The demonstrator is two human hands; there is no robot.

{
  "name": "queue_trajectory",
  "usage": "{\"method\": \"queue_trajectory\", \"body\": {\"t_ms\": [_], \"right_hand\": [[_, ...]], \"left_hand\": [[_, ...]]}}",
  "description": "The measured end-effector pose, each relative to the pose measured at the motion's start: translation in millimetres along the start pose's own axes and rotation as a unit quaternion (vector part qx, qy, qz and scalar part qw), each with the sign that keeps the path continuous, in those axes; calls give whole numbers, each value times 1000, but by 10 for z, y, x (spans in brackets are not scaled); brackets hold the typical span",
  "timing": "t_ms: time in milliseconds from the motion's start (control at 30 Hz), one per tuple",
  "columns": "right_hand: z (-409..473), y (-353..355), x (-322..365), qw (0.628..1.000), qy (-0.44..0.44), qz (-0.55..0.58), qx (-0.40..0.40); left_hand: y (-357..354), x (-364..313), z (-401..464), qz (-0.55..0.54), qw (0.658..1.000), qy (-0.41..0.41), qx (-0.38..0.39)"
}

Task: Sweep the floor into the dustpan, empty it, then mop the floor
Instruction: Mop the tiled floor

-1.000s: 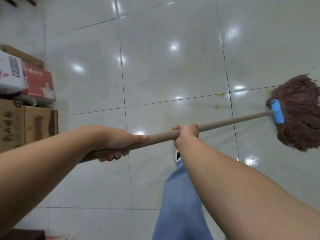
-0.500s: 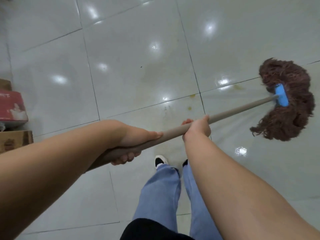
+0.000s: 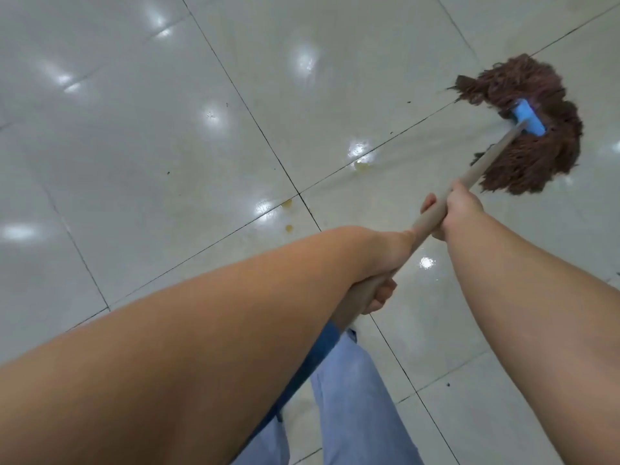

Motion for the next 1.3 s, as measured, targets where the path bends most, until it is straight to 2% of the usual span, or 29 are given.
{"method": "queue_trajectory", "body": {"t_ms": [100,233,400,600,700,833,967,1033,1167,1300], "right_hand": [[-115,18,-276,999,-20,-2,33],[-581,-72,-1016,996,-52,-39,65],[-1283,25,-2413,987,-89,-91,94],[-2342,181,-4401,962,-100,-208,146],[-2834,385,-5282,940,-114,-272,168],[-3274,796,-6066,911,-138,-335,197],[-3408,1310,-6384,884,-149,-388,213],[-3336,1559,-6343,887,-143,-380,221],[-3182,2075,-5999,895,-160,-318,268],[-3276,2679,-5449,888,-168,-277,327]], "left_hand": [[-12,319,-33,1,1000,-5,4],[201,1207,-201,6,1000,23,-10],[224,2782,-507,-20,998,52,-22],[191,5005,-1019,-96,991,76,-48],[-18,5967,-1318,-139,984,101,-43],[-546,6839,-1542,-214,970,115,-24],[-1172,7206,-1540,-278,955,107,-10],[-1465,7183,-1445,-303,949,86,-12],[-2073,6789,-1255,-344,938,45,-17],[-2605,6276,-1164,-379,925,-8,-40]]}}
Point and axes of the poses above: each hand's wrist, its own z-axis towards the middle knuckle, its own y-axis out of the back of the hand, x = y × z, the point moved 7 cm from there along z, towards the middle knuckle, and after that the axes turned 6 degrees about z, right-handed, at the moved point
